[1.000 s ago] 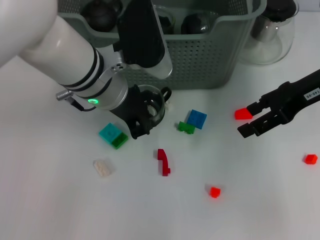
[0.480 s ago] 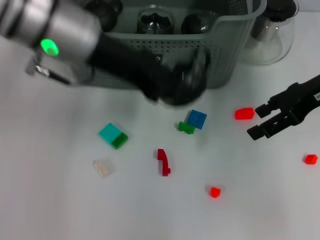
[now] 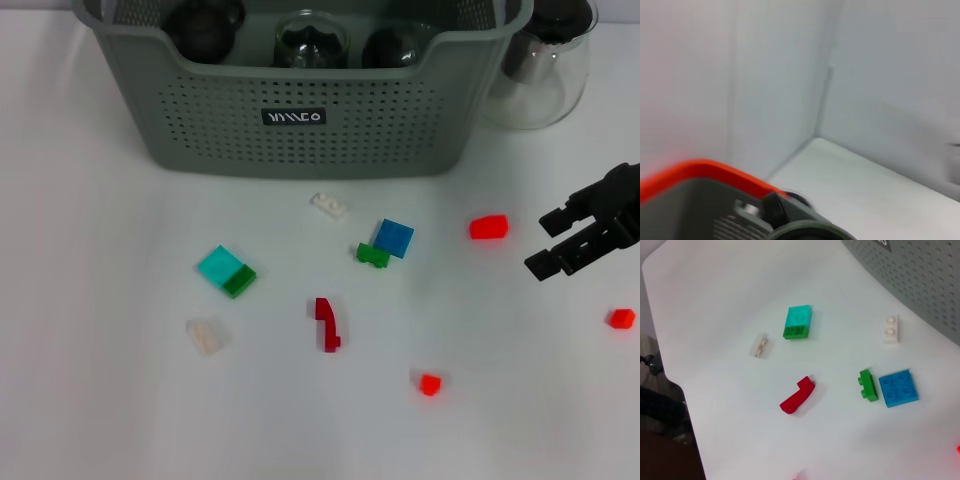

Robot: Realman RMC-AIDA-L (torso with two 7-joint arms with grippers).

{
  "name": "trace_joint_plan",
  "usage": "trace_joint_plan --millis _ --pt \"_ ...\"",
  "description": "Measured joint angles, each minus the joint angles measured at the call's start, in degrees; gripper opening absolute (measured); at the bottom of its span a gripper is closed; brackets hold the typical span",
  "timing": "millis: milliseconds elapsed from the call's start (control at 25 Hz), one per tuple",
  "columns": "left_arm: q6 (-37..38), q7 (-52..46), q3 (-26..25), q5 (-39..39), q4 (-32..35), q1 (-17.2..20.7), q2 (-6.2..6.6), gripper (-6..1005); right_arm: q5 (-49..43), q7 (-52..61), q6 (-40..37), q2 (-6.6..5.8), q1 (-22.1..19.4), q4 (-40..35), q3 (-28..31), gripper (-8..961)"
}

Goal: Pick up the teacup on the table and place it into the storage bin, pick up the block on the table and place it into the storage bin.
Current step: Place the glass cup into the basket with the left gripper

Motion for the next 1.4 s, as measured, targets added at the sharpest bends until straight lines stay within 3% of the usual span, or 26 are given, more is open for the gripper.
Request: trace_joint_plan --millis 120,280,760,1000,1400 --pt "-6.1 -0.5 0.4 4.1 -7.3 -4.9 1.31 38 0.0 -0.2 0.0 -0.07 0.0 0.0 0.0 897" --pt "-14.3 0.2 1.3 9.4 -15.1 -9.0 1.59 38 0.0 -0.9 0.2 -0.09 0.0 0.0 -0.3 896" --pt "-31.4 0.0 11.1 13.4 -27.2 -11.9 0.67 38 0.0 -3.1 0.1 -0.04 0.2 -0.2 -0.3 897" --pt "-39.6 0.4 15.3 14.5 -33.7 -13.6 -0.8 38 0.0 -3.1 0.4 0.26 0.5 -0.2 -0.5 896" --pt "-42.0 0.6 15.7 20.3 -34.6 -14.1 -4.52 39 -1.3 -3.2 1.7 0.92 0.8 0.3 -0.6 897"
